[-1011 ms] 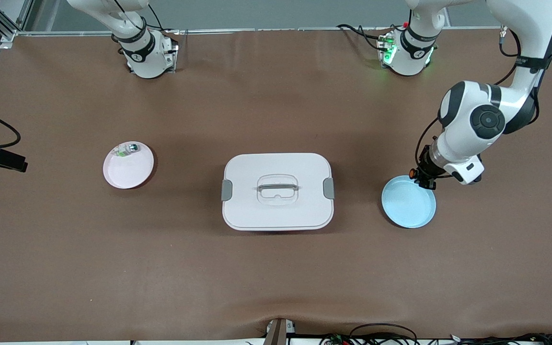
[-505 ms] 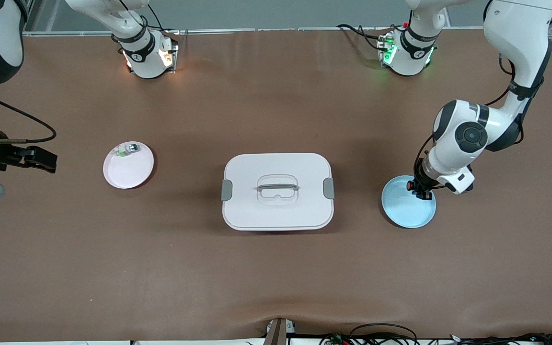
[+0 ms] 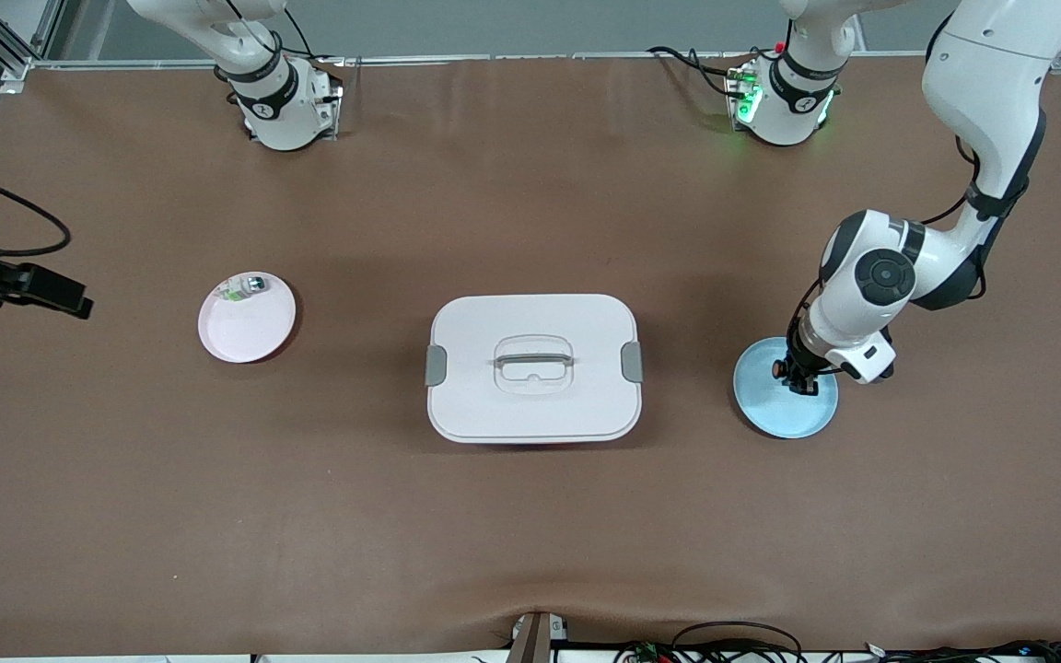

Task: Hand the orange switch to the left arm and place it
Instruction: 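Lower the switch onto the blue plate with the left gripper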

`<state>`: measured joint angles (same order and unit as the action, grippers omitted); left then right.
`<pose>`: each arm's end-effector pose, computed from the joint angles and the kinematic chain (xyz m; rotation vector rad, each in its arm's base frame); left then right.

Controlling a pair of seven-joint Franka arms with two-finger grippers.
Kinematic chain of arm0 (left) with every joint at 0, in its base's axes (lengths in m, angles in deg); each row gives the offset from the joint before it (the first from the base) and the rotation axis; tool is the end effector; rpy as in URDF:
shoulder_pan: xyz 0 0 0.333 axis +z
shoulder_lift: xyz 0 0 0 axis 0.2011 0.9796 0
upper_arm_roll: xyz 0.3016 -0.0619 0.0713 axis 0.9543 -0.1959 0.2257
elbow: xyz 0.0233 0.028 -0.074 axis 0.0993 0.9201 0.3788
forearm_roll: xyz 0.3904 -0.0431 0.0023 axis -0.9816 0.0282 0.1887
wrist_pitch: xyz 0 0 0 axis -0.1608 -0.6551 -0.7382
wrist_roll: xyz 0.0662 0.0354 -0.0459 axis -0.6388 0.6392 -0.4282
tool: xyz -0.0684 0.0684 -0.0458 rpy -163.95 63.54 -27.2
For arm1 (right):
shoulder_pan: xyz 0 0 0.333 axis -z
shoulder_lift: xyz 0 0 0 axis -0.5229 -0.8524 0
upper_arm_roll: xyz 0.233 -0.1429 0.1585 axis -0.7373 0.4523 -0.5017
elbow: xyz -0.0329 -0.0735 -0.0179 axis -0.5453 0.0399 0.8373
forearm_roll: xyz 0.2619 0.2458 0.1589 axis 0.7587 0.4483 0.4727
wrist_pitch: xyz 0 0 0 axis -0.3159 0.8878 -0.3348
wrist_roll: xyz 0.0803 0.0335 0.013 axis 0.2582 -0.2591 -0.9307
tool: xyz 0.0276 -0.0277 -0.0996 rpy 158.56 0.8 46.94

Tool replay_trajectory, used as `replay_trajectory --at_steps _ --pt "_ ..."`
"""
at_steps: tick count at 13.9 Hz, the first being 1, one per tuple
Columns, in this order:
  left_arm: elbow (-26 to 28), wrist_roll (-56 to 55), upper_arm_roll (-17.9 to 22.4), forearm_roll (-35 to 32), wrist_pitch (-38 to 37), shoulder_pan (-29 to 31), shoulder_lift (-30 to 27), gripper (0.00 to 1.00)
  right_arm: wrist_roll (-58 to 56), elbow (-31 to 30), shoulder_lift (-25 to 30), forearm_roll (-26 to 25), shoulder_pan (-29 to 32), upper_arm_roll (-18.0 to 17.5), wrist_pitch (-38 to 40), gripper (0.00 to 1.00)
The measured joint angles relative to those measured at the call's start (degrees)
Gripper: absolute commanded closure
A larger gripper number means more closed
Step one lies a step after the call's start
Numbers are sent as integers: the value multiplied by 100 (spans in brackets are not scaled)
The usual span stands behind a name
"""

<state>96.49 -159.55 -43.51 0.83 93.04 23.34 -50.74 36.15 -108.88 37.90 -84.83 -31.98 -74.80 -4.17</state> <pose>0.5667 -0.0976 0.2052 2.3159 2.1051 0.1507 0.6311 0.0019 0.6469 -3.1210 0.2760 0.1171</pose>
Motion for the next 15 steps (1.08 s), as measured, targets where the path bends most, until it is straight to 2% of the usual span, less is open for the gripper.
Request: replay_trajectory --at_steps 2,6,11,14,15 --pt "-71 -234 0 -256 3 5 110 100 -1 -88 0 167 226 2 2 0" --pt "-138 -352 1 -374 148 9 267 100 16 -405 97 213 261 -5 -235 0" --pt "-153 -367 1 -380 278 9 358 100 38 -1460 759 213 274 2 -976 0" --pt "-158 -367 1 -381 291 9 364 100 42 -1854 1041 213 274 -1 -1136 0" --pt "-159 -367 2 -381 292 9 364 91 41 -1952 1106 213 271 -6 -1200 0"
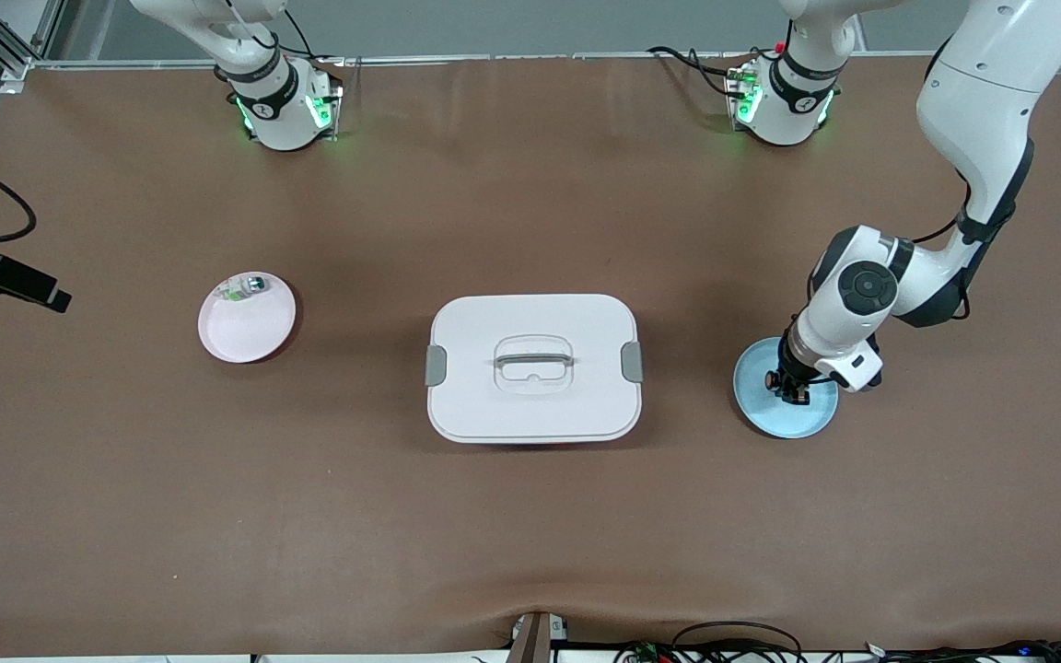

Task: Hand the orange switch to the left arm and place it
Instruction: 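Lower the switch onto the blue plate with the left gripper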

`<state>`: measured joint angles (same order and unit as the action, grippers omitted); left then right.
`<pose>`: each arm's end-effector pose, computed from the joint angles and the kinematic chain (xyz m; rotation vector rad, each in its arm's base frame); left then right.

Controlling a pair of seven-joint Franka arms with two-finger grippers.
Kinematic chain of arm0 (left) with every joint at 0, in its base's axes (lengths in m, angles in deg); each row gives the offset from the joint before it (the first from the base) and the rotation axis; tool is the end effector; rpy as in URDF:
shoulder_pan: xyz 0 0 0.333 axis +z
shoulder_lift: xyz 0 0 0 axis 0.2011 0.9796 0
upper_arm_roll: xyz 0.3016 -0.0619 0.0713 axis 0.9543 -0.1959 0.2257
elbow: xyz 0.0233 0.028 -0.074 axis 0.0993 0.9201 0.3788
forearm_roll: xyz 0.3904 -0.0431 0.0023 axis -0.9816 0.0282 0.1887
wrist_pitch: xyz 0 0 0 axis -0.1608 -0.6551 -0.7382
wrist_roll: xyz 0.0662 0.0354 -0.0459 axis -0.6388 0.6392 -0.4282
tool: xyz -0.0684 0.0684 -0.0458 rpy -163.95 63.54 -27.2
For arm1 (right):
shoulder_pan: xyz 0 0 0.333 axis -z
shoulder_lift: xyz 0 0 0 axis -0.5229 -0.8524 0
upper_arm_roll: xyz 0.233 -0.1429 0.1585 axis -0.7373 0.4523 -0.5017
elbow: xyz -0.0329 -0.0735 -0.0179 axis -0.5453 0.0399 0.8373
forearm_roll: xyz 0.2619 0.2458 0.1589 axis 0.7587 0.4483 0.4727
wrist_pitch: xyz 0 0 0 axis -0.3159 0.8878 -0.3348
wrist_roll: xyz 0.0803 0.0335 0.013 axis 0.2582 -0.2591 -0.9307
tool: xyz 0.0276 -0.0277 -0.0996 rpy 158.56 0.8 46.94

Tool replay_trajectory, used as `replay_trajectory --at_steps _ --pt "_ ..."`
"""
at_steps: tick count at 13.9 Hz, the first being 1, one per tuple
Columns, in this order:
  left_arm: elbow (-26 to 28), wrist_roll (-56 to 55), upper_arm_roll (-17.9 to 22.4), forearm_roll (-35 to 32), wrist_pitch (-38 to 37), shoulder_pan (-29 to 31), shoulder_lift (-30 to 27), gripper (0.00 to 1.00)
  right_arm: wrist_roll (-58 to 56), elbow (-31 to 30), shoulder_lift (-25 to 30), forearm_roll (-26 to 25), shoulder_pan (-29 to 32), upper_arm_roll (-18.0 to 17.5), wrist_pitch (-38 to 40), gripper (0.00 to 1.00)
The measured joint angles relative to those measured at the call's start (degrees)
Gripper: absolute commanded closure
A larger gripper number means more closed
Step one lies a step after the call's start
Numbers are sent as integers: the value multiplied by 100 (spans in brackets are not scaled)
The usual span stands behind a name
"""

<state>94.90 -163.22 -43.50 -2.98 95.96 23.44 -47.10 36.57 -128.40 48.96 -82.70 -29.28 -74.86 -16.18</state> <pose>0.5728 -0.1021 0.1855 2.2841 2.0996 0.1658 0.6040 -0.0230 0.6305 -3.0693 0.3552 0.0239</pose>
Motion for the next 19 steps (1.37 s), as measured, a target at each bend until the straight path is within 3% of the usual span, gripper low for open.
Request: replay_trajectory --at_steps 2,7,14,19 --pt "-8 0 0 0 2 0 1 0 0 -190 110 0 -4 -5 -109 0" --pt "-72 -211 0 0 3 -1 3 0 0 -705 421 0 -4 -5 -438 0" --pt "-132 -295 -4 0 3 -9 4 0 -1 -753 463 -4 -4 -6 -420 0" --pt "-289 -335 11 0 -200 22 6 0 -433 -742 491 -309 -6 -39 -251 0"
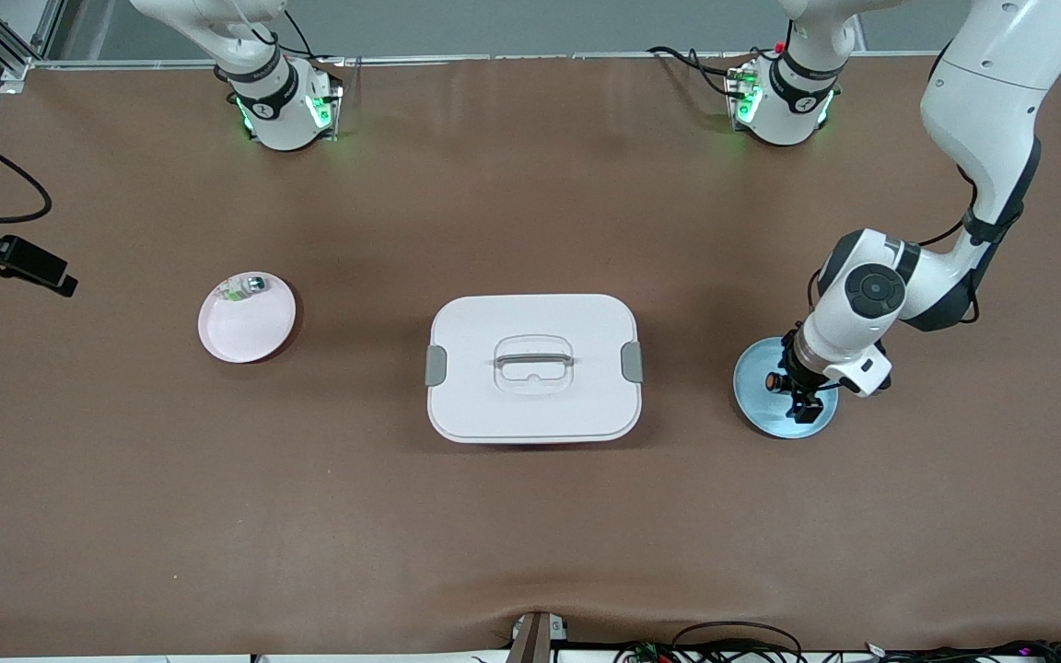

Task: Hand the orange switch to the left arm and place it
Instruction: 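Lower the switch onto the blue plate with the left gripper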

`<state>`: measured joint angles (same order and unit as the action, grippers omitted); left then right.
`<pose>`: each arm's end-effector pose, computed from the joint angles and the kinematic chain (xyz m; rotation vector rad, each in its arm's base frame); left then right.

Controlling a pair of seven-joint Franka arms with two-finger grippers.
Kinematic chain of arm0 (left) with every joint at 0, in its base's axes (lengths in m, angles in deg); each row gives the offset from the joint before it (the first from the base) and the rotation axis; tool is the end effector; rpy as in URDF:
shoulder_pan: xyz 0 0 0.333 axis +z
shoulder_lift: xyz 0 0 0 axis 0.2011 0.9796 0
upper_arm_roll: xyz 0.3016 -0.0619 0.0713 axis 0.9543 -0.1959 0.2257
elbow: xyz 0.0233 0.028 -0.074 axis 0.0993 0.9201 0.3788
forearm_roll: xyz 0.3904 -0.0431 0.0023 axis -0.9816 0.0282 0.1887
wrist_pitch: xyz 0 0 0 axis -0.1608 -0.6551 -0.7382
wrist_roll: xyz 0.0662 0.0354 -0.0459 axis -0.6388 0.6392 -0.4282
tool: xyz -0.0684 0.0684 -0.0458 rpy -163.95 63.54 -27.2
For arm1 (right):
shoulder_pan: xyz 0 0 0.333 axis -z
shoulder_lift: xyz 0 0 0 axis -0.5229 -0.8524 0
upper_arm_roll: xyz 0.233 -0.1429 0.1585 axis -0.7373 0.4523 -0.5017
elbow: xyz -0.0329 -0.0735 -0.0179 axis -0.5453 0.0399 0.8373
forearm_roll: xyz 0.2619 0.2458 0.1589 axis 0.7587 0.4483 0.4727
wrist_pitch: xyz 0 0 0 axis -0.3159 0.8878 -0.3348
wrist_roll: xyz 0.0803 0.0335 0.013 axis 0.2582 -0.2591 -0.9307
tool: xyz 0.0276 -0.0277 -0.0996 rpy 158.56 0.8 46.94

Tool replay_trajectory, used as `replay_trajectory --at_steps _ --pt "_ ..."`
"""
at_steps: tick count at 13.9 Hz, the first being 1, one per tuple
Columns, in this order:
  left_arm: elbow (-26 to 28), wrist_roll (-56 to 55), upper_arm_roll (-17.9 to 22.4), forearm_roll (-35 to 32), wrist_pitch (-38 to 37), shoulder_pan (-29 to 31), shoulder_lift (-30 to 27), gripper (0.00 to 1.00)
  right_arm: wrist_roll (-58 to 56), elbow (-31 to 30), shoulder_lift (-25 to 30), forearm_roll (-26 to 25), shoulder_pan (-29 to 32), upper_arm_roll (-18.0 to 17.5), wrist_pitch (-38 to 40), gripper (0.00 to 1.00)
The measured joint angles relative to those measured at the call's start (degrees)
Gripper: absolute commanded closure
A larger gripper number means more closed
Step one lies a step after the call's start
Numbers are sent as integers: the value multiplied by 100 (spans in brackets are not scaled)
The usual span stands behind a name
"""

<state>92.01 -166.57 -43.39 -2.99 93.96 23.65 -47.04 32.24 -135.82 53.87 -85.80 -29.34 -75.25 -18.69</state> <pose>0.5899 -0.0957 0.1996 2.1975 2.1795 0.1988 0.5827 -0.0241 0.6247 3.1324 -0.2378 -0.0187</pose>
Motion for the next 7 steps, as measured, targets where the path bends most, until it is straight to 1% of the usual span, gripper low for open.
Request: replay_trajectory --at_steps 2,3,4,7 --pt "-57 10 4 40 -83 0 0 0 -90 4 27 -16 0 -1 69 0" --pt "-70 151 3 188 -86 -5 -1 0 -102 4 36 -15 0 -6 86 0" --pt "-78 552 3 455 -86 -7 -12 0 -102 4 42 -15 0 -15 90 0" --pt "-56 2491 24 1382 -113 -5 -123 0 -102 53 51 -12 -26 -51 87 0"
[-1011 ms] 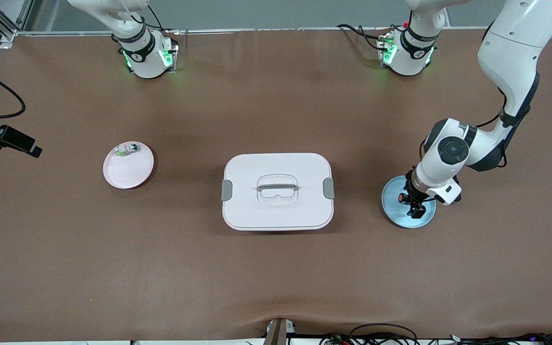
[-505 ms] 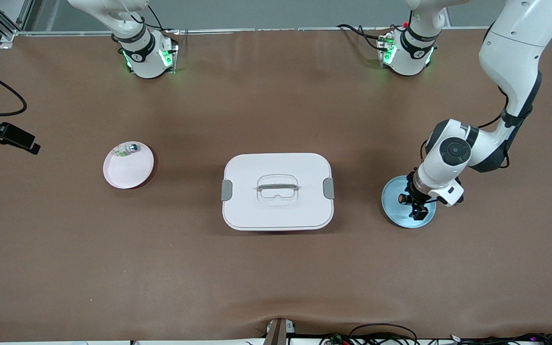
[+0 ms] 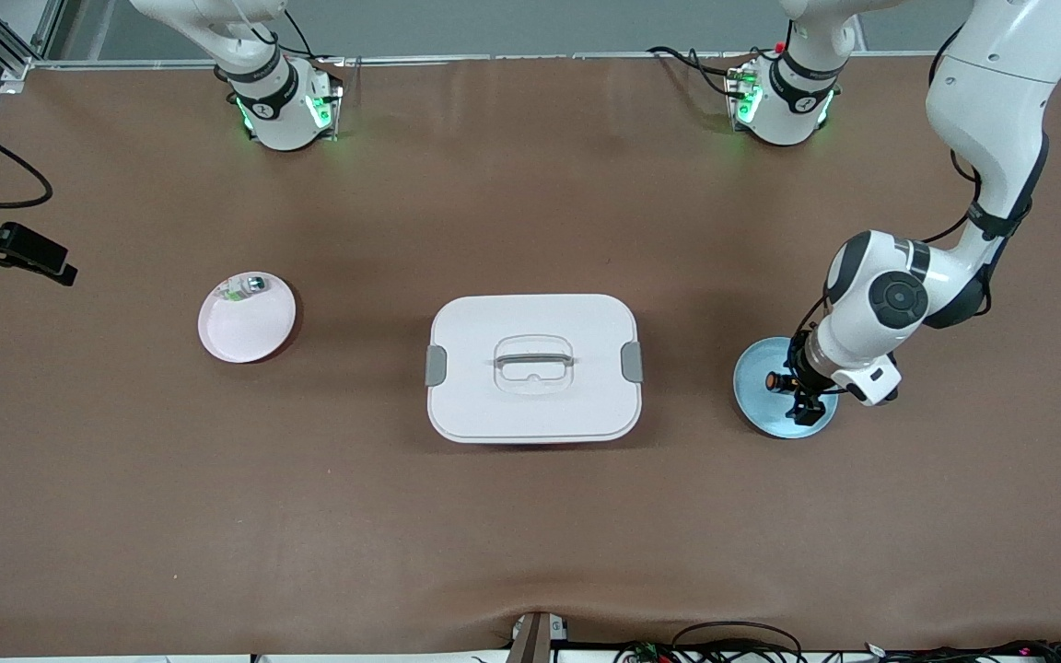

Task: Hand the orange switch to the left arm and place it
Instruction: 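Lower the switch onto the blue plate with the left gripper, then open the left gripper to release the switch on the plate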

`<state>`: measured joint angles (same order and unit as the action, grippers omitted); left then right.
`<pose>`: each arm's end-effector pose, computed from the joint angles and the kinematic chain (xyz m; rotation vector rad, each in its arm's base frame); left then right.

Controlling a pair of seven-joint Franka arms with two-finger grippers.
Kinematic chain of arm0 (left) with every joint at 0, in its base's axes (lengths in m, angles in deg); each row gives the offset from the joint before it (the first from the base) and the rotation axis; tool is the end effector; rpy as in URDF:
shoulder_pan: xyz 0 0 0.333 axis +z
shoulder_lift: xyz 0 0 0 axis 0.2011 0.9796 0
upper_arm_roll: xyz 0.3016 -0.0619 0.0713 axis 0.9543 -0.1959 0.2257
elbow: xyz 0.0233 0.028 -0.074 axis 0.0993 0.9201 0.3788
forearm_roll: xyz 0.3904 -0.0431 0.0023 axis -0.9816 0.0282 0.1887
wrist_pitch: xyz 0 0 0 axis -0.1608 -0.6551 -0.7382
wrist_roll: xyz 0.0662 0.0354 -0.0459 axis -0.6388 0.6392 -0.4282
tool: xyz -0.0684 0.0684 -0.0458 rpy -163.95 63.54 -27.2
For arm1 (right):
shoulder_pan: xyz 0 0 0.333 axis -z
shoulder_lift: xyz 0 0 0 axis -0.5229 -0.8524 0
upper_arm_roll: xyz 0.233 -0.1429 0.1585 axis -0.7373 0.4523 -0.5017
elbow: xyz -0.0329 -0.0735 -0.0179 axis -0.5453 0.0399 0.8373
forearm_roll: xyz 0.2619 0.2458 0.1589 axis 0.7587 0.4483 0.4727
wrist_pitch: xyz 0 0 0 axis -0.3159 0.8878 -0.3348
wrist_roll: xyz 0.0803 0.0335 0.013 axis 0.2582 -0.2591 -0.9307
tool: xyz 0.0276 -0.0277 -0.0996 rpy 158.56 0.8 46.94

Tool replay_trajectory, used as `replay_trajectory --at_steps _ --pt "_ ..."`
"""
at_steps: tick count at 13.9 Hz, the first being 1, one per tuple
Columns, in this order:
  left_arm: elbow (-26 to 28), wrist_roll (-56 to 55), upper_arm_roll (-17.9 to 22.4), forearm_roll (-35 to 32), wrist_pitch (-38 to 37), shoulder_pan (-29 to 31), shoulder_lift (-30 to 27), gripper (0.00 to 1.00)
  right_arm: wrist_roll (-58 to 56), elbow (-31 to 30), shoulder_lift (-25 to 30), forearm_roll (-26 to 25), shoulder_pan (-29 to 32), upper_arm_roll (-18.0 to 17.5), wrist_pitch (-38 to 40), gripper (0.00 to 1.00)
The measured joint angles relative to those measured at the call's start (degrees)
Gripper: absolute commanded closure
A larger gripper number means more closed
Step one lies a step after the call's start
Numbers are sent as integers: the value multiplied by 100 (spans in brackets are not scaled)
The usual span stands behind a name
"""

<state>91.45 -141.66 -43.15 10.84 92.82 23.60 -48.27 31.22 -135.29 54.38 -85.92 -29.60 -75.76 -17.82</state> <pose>0.5967 -0.0876 0.2133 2.4049 1.8946 0.0616 0.5788 -0.0167 0.6328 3.1347 -0.1890 -0.0140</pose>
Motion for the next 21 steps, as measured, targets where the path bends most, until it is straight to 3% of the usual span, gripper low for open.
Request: replay_trajectory --at_steps 7,21 --pt "152 3162 16 806 -18 -3 -387 0 -12 45 30 193 -16 19 -12 0" --pt "178 7868 127 1821 -33 -70 -771 0 -223 51 32 63 -37 -9 49 0"
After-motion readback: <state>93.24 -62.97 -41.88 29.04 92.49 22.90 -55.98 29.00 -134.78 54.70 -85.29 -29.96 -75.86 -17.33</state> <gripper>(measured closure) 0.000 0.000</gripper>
